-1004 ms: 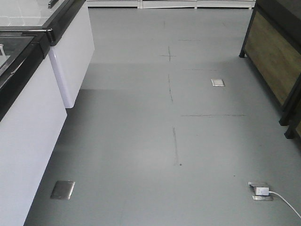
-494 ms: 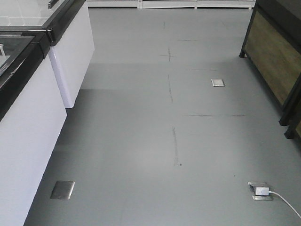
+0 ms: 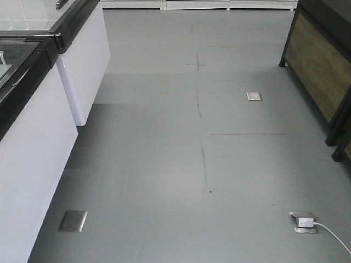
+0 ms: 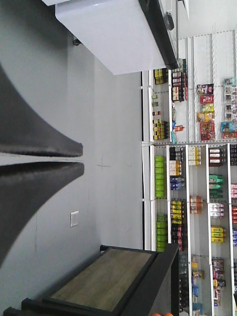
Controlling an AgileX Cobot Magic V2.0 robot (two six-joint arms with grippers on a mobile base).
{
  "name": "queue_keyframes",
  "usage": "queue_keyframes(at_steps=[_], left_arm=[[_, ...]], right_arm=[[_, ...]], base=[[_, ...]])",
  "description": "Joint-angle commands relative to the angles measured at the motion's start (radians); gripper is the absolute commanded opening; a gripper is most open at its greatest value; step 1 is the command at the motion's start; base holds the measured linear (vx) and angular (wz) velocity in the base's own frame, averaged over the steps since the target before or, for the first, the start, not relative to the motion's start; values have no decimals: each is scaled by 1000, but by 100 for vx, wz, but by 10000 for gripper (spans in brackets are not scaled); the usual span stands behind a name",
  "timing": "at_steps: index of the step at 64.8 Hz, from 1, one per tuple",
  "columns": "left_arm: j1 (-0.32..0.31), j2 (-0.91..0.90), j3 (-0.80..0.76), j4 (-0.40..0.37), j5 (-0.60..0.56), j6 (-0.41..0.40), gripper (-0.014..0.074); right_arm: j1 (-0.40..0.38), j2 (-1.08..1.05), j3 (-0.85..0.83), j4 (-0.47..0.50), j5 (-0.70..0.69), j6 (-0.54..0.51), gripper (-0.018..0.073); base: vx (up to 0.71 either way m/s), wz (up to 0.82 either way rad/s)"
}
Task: Left arm holds basket, right arm returns cookies
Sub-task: 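Reach the left gripper to the light-blue basket handle and grasp it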
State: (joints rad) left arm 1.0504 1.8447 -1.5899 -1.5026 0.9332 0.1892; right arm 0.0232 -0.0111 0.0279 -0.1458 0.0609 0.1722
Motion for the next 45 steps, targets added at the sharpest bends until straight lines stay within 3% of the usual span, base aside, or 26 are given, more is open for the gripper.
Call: queue_keyframes(at_steps=[1, 9, 16, 23, 30, 37, 45], left_arm=[[-3, -46, -33, -94, -13, 0, 442], [-3, -22, -33, -140, 29, 10, 317], [-3, -7, -33, -196, 77, 32, 171], [-3, -7, -33, -200, 93, 33, -1], [-3, -7, -33, -210, 131, 34, -8], [-12, -14, -35, -281, 150, 63, -6], [-41, -37, -101, -281, 135, 56, -6]], right_arm=[[-1, -14, 18, -6, -70, -7, -11], [-1, -14, 18, -6, -70, -7, -11], [-1, -14, 18, -6, -70, -7, -11], [-1, -14, 18, -6, -70, -7, -11], [-1, -14, 18, -6, -70, -7, -11], [-1, -14, 18, -6, -70, -7, -11], [-1, -14, 18, -6, -70, -7, -11]], base=[[0, 0], [0, 0], [0, 0], [0, 0], [0, 0], [0, 0], [0, 0]])
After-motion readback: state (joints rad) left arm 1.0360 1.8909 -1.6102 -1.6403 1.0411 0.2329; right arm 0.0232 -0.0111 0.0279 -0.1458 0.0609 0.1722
